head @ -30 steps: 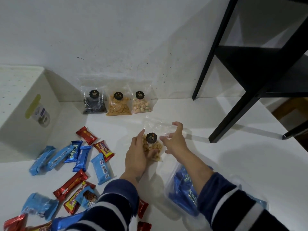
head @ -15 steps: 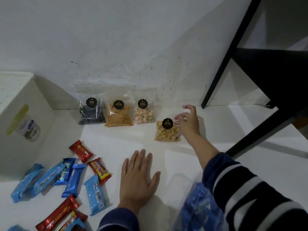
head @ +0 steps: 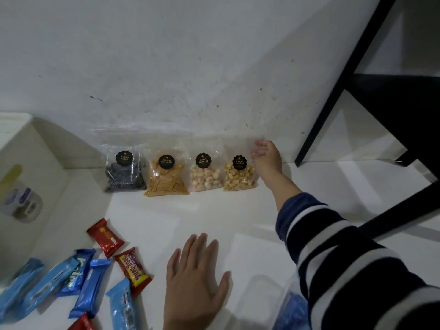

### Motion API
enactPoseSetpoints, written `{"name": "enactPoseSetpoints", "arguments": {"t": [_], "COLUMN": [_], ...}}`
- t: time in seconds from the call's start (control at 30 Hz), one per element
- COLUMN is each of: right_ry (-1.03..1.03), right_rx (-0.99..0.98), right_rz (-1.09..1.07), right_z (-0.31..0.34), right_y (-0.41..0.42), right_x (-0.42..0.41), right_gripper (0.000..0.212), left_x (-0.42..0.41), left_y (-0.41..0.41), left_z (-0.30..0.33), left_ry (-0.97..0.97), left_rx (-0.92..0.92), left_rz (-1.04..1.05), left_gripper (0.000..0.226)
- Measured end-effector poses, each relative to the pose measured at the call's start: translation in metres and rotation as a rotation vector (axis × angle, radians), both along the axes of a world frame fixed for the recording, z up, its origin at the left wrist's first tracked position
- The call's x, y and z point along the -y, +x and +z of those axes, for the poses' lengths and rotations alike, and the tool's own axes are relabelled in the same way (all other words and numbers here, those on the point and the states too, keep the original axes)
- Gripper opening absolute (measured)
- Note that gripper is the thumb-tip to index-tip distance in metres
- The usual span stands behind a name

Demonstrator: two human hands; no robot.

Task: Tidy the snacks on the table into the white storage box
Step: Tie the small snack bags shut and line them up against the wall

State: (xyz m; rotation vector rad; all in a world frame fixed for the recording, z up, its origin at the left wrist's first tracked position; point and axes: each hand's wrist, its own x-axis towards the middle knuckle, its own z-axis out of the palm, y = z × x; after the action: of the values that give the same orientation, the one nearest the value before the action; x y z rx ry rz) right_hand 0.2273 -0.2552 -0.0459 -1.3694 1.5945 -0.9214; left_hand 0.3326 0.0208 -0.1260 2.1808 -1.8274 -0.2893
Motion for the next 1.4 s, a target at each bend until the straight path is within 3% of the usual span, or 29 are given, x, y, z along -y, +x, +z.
{"name": "enactPoseSetpoints", "arguments": {"t": [0.13, 0.3, 0.43, 0.63, 1.07, 1.4], "right_ry": [0.072, 0.158, 0.228, 0.277, 0.070, -0.037], "right_rx": [-0.068, -0.247, -0.390, -0.569, -0.608, -0.581], "right_rz": [0.034, 0.206, 0.352, 0.513, 0.663, 0.746], "right_z": [0.017, 0.037, 0.058, 0.090, 0.157, 0.203], "right_y": [-0.013, -0.037, -0.056, -0.068, -0.006, 0.128], "right_x": [-0.030, -0.106, -0.180, -0.280, -0.446, -0.511], "right_gripper": [0.047, 0.033, 0.032, 0.034, 0.035, 0.036], "left_x": [-0.003, -0.006, -0.004, -0.048, -0.244, -0.329], "left_y": [0.001, 0.000, 0.007, 0.018, 0.085, 0.233], "left_z": [-0.001, 0.009, 0.029, 0.092, 0.207, 0.264], "left_ry": [-0.012, 0.036, 0.268, 0.486, 0.377, 0.134], "left_rx": [0.029, 0.055, 0.014, -0.093, -0.111, -0.171], "left_rz": [-0.018, -0.028, -0.137, -0.199, -0.026, 0.153], "left_gripper": [0.063, 0.064, 0.066, 0.044, 0.039, 0.035]}}
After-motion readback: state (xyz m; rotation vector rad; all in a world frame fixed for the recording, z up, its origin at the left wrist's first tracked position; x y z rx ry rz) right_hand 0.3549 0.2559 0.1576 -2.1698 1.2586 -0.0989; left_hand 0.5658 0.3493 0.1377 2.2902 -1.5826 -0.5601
